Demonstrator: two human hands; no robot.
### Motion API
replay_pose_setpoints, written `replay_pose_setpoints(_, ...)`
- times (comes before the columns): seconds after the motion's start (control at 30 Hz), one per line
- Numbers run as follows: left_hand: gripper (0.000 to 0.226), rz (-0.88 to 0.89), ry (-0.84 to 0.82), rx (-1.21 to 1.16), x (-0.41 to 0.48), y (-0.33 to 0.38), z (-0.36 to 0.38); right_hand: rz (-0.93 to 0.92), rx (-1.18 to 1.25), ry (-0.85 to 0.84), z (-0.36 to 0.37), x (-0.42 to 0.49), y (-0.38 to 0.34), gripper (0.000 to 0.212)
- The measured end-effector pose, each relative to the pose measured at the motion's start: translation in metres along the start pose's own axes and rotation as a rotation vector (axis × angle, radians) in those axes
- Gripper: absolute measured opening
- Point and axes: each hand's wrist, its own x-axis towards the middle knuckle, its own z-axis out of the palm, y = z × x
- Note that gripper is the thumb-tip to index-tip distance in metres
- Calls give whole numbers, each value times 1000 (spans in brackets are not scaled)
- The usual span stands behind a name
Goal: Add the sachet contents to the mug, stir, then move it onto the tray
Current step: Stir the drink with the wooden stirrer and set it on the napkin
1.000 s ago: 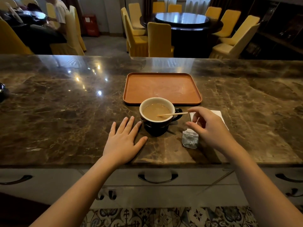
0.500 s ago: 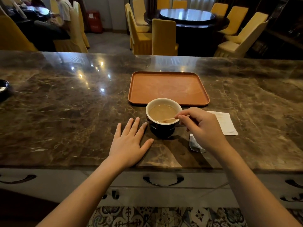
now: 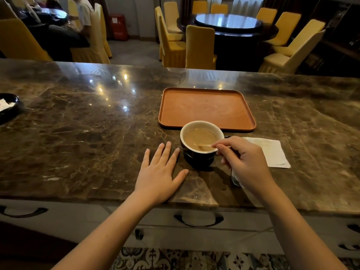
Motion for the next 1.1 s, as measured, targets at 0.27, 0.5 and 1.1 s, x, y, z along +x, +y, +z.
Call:
replay_pose_setpoints(0.27,68,1,9,-6,-1,0,0,6,-61,71,-23,12,2,15)
replay_pose_setpoints(0.5,67,1,1,2,1,-1,2,59,6,52,0,15,0,19)
replay_pose_setpoints(1.1,71,2,2,0,1,-1,3,61,-70,63,-13,23,-3,17)
